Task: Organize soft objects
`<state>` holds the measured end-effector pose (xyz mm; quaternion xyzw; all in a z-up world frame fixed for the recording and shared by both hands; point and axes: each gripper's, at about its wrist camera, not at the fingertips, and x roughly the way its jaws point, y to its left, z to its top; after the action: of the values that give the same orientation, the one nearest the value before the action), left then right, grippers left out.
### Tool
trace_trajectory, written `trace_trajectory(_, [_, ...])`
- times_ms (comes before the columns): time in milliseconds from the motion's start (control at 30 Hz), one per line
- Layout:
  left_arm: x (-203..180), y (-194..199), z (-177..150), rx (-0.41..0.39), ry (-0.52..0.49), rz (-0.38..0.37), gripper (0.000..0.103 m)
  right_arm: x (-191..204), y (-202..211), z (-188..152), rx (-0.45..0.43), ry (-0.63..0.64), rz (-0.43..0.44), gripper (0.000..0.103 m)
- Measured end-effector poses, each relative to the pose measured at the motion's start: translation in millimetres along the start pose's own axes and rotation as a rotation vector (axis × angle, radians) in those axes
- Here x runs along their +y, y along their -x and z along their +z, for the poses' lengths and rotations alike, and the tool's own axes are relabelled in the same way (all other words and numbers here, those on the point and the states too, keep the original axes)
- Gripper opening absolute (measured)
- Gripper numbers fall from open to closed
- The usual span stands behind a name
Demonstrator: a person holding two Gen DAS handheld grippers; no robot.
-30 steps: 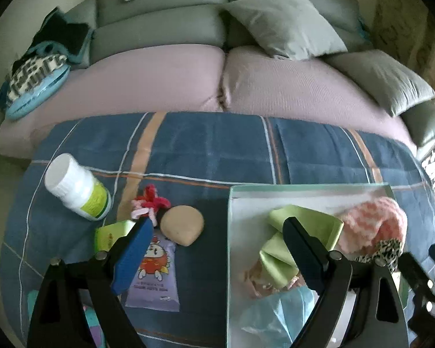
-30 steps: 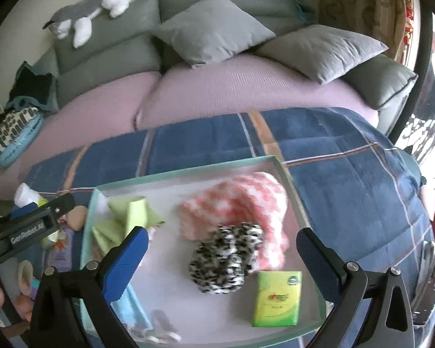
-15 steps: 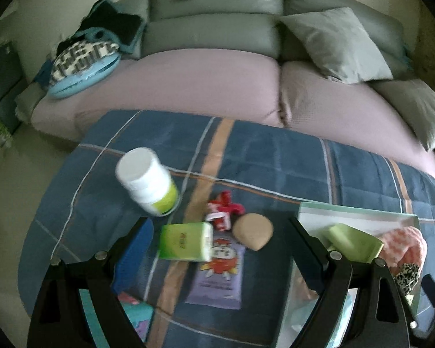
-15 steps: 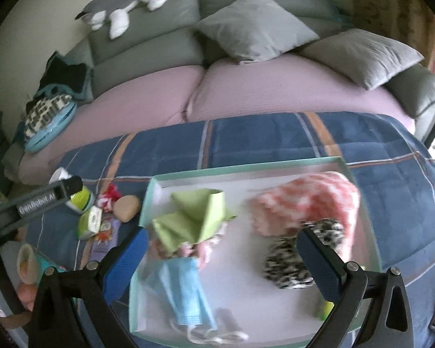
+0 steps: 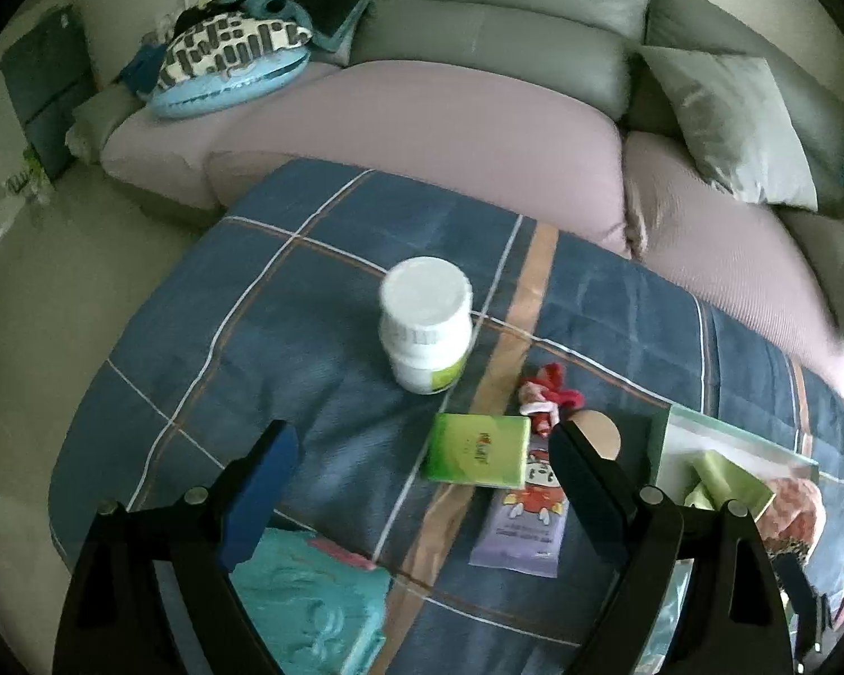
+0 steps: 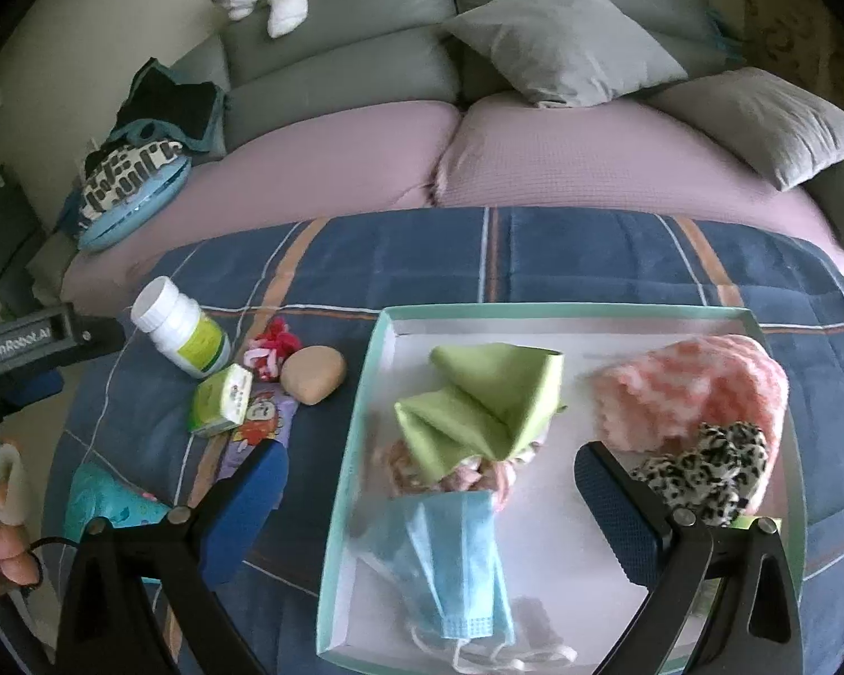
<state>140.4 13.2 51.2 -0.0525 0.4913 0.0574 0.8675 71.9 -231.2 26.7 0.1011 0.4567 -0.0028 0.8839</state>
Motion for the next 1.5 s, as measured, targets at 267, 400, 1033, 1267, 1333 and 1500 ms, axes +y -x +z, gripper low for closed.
trace_trajectory(267, [25.6,5.1,-2.2,0.015,-0.001,0.018,0.091,11.0,-8.0,0.0,0.018,0.013,0.043,0.103])
trace_trajectory(400, [38.8,3.2,0.3,0.035,-0.028,0.049,0.091,19.9,-11.8,0.8,0.024,0.031,0.069,0.103])
trace_trajectory(1033, [6.4,-72.6,12.3,0.327,-0.073,-0.118,0.091,74.8,-58.3,8.6,0.125,0.168,0.135,0.09])
trace_trajectory(1267, [-13.9,-100.1,18.2,0.428,-0.089,-0.138,0.091,84.3,-74.0,5.7,0.169,0.194,0.163,0.087])
trace_trajectory(1333, [-20.0,-107.2,20.6,0.451,-0.094,-0.14,0.091,84.1,-75.4,5.0,0.175,0.192,0.171,0.087])
trace_trajectory(1500, [-35.4,-126.5,23.2,0.5,-0.124,-0.116,0.091,83.5,-77.7,5.5,0.181,0.184,0.178,0.087])
